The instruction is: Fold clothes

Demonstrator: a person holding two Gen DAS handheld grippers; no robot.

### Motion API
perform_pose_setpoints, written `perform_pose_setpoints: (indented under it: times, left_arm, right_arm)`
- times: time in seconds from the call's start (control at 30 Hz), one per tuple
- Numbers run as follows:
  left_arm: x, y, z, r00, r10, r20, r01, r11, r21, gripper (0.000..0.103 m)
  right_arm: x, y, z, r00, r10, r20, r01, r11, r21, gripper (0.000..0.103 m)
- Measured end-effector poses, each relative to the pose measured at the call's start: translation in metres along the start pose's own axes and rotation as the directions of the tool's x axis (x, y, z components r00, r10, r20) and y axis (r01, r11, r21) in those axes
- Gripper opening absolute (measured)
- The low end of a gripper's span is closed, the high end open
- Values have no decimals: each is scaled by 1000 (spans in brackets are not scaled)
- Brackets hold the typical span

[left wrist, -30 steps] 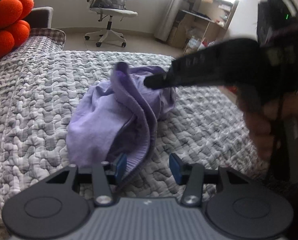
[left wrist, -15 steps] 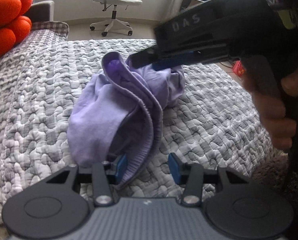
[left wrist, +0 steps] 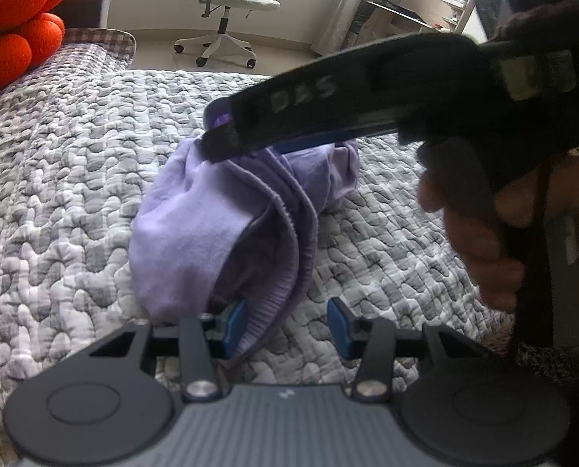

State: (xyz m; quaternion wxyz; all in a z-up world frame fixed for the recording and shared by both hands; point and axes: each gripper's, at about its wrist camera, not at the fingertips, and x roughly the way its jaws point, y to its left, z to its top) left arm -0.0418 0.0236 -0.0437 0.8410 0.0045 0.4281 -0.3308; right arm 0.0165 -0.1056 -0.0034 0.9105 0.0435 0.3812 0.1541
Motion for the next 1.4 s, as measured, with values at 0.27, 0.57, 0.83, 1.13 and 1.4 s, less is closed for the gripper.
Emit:
perform_pose_setpoints:
  times: [0.27, 0.57, 0.83, 1.13, 1.4]
  left_arm:
    - [1, -2, 0, 1000, 2, -3, -2, 1000, -3, 47]
    - [2, -18, 2, 997, 74, -4, -74, 995, 63, 46]
    - [13, -42, 0, 963, 271, -5, -262, 937, 232, 28]
    - [-11, -45, 16, 978, 181, 99, -194, 971, 142, 5]
    - [-45, -61, 46, 969, -51, 242, 44, 998, 33, 4]
  right_arm:
    - [6, -12, -7, 999, -48, 1, 48, 999, 21, 16]
    - [-25, -39, 0, 997, -21, 80, 6, 983, 183, 7]
    - [-32, -31, 6, 993, -12, 115, -10, 982, 187, 7]
    - [-53, -42, 20, 981, -26, 194, -14, 979, 202, 7]
    - [-93, -54, 41, 952, -44, 303, -16, 981, 195, 7]
